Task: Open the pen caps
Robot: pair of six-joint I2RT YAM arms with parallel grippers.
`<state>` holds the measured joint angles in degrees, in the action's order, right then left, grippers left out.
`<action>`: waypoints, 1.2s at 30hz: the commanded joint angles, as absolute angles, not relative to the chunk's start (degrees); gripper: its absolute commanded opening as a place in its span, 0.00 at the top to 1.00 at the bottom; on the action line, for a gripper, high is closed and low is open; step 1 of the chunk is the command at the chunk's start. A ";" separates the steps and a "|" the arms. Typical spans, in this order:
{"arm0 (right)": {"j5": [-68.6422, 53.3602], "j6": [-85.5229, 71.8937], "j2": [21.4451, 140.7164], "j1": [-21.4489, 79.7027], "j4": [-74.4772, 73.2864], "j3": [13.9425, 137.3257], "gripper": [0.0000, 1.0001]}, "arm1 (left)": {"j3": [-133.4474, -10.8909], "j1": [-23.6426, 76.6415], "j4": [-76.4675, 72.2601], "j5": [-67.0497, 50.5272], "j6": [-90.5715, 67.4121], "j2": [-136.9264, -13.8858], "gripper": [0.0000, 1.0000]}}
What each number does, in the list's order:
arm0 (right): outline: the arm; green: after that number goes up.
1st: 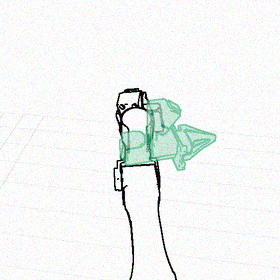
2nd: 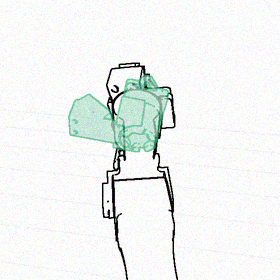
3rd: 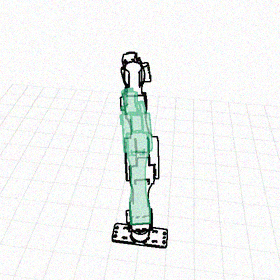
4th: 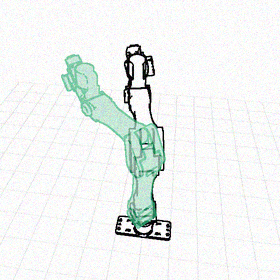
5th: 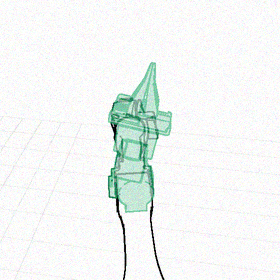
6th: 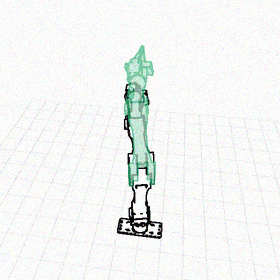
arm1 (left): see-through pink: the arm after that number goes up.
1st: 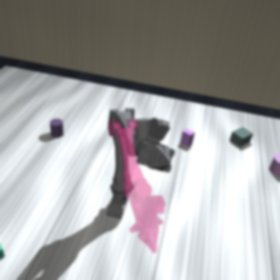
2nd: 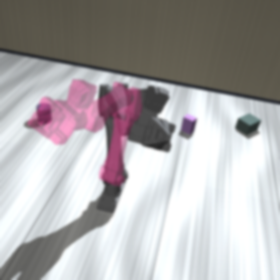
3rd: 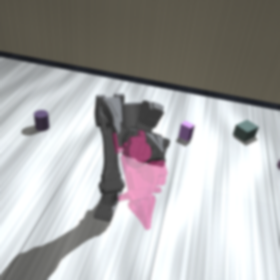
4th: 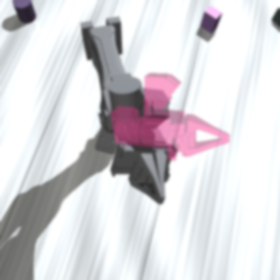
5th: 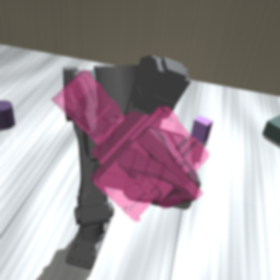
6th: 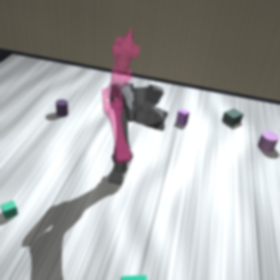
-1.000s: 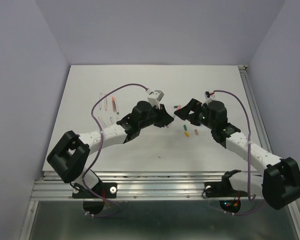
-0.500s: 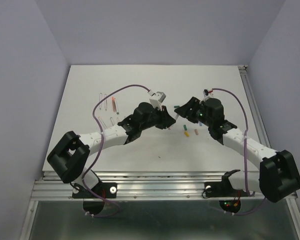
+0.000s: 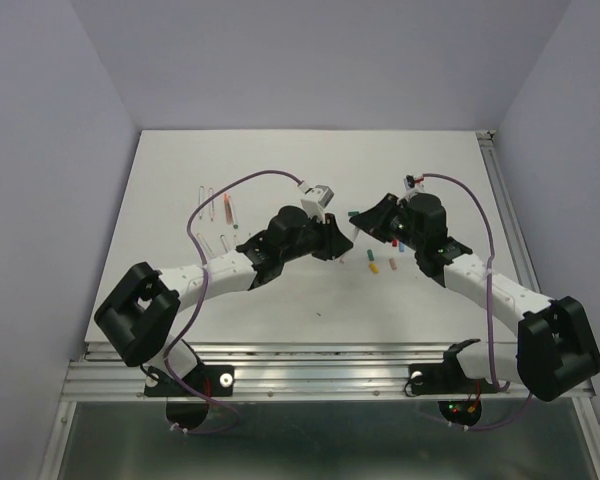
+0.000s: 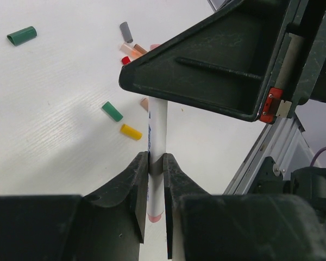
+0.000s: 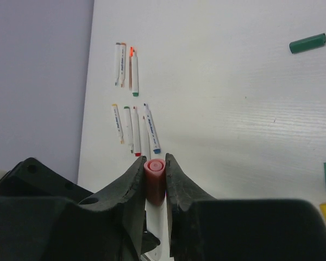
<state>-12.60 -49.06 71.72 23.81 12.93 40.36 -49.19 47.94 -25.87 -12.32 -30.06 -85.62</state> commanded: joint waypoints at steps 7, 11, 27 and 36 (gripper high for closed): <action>-17.83 -49.48 71.11 24.35 14.15 43.86 0.99 | -51.68 48.25 -27.25 -12.66 -27.16 -84.99 0.34; -20.83 -50.45 71.02 24.52 15.82 43.59 0.99 | -52.56 48.25 -26.81 -12.83 -26.37 -85.78 0.36; -6.69 -45.18 79.70 24.70 14.50 50.79 0.99 | -42.56 51.76 -27.68 -11.70 -30.75 -78.50 1.00; 10.45 -38.76 93.59 23.56 9.14 70.30 0.99 | -22.08 61.60 -27.34 -5.98 -44.55 -63.13 1.00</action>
<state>-4.56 -43.40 90.91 26.35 6.44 61.98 -27.42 57.28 -27.73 -4.73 -37.43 -68.90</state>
